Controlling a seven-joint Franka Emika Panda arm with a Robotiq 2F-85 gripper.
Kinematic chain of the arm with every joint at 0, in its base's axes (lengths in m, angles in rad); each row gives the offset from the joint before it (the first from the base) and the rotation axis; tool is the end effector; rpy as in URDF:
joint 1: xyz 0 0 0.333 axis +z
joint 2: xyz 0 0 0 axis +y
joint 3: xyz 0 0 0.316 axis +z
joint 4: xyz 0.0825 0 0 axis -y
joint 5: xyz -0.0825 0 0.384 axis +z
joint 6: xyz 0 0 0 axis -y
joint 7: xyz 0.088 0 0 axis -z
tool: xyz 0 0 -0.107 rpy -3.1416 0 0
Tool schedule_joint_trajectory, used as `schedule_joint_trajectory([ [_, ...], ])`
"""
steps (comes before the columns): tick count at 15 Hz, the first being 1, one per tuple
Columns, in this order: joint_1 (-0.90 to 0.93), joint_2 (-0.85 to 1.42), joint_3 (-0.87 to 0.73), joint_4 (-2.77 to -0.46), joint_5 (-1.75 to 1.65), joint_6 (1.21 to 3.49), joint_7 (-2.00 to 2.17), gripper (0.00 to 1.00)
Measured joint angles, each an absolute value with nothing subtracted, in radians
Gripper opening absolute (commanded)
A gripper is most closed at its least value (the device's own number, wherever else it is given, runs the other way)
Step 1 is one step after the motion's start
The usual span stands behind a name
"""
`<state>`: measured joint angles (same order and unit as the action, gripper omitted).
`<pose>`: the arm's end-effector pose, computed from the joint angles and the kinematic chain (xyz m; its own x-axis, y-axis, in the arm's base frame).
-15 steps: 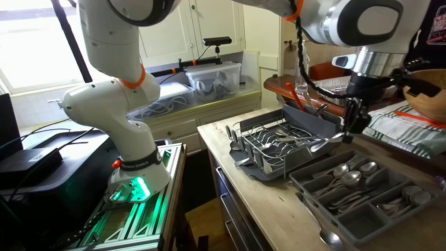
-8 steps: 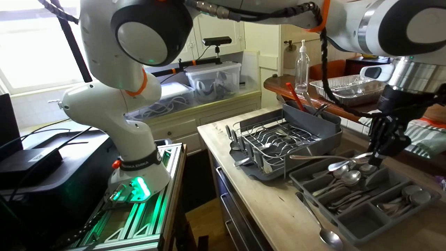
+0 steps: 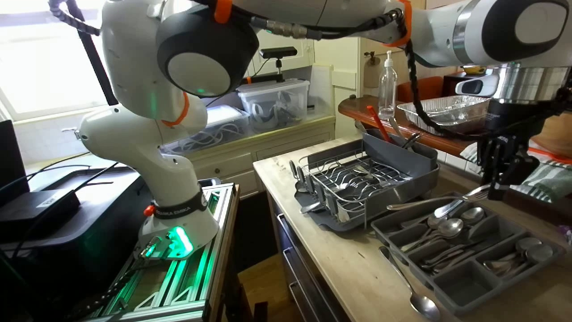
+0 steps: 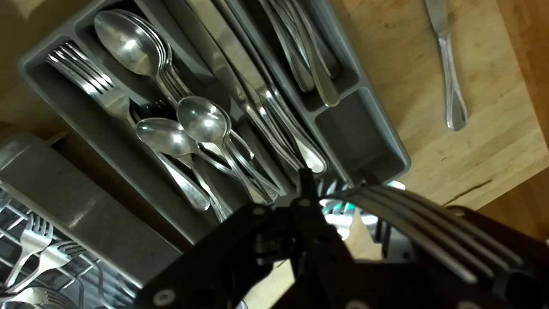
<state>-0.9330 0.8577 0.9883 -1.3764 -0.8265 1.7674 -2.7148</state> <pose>0.6834 -0.1963 0.3428 -0.9507 0.3076 0.0392 0.3003 0.9448 -0.1314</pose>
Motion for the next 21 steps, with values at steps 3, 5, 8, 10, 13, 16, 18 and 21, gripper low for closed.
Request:
schedule_joint_trajectory([
  [3,-0.967,0.907,1.058,-1.375,-0.889,1.766,-2.708,0.30],
  [5,-0.973,0.915,1.062,-1.373,-0.894,1.766,-2.708,0.07],
  [8,-0.965,0.903,1.043,-1.381,-0.889,1.782,-2.721,0.07],
  [10,-1.012,0.943,1.148,-1.425,-0.999,1.755,-2.712,0.07],
  [13,-1.082,1.012,1.301,-1.502,-1.158,1.681,-2.712,0.07],
  [16,-1.141,1.090,1.424,-1.574,-1.274,1.603,-2.713,0.07],
  [18,-1.165,1.136,1.469,-1.605,-1.313,1.580,-2.714,0.07],
  [21,-1.178,1.178,1.488,-1.610,-1.340,1.580,-2.714,0.07],
])
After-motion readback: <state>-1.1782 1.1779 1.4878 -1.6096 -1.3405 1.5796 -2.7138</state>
